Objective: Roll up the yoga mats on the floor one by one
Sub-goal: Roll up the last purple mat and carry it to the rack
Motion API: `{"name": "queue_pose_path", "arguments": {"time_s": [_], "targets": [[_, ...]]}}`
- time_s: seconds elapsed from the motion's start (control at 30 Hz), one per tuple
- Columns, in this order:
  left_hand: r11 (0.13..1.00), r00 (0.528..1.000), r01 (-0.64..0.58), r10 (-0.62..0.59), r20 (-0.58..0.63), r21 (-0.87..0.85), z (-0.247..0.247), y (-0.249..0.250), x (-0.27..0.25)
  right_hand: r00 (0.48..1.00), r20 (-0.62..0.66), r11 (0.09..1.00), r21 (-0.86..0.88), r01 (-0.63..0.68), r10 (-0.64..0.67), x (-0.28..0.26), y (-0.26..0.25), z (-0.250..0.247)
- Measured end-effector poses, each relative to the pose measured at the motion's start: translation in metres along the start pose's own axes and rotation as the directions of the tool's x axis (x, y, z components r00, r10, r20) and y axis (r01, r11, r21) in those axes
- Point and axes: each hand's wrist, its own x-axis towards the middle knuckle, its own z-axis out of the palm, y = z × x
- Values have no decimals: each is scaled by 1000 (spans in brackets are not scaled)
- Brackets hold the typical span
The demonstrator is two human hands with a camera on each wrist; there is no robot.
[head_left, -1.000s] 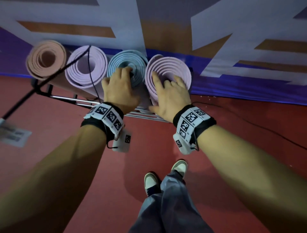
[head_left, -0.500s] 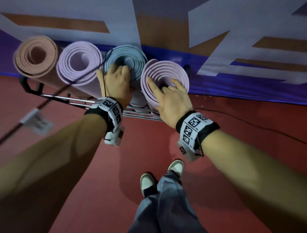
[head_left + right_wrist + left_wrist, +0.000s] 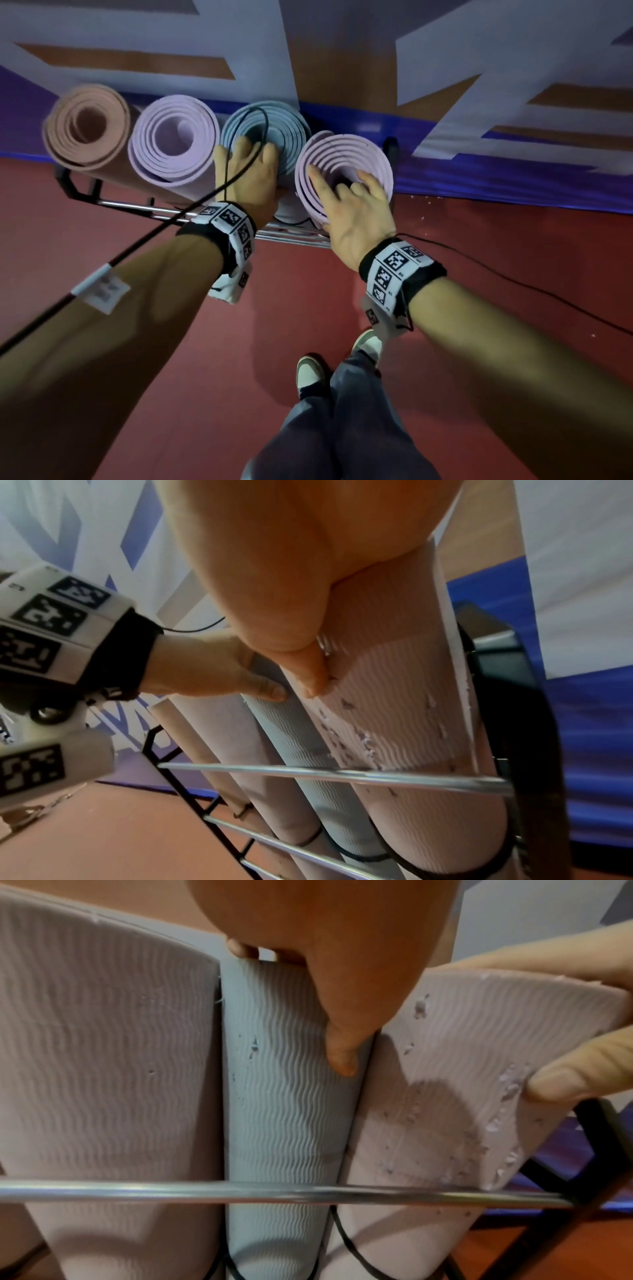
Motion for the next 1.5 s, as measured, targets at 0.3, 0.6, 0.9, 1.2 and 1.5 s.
{"name": "queue_pose_path", "arguments": {"time_s": [0.3,0.6,0.9,1.2,1.5], "targets": [[995,988,-96,96,124,-6,-14,-5,4,990,-138,1000,-4,-13,13,-4,2,6],[893,994,-109,99,-46,-436,-33,-68,-23,986,-25,981,107,-162,166,-5,-17,-12],[994,994,-44,54,100,-96,-17,-149,-40,911,-300,953,195,-233,285,46,-107,-51],[979,971,-192,201,131,-73,-16,-161,-9,938,-107,939,-65,-339,331,95,-127,-8],[921,894,-390,379,240,-3,-14,-180,-4,877,-260,914,101,-392,405,96,-127,0]]}}
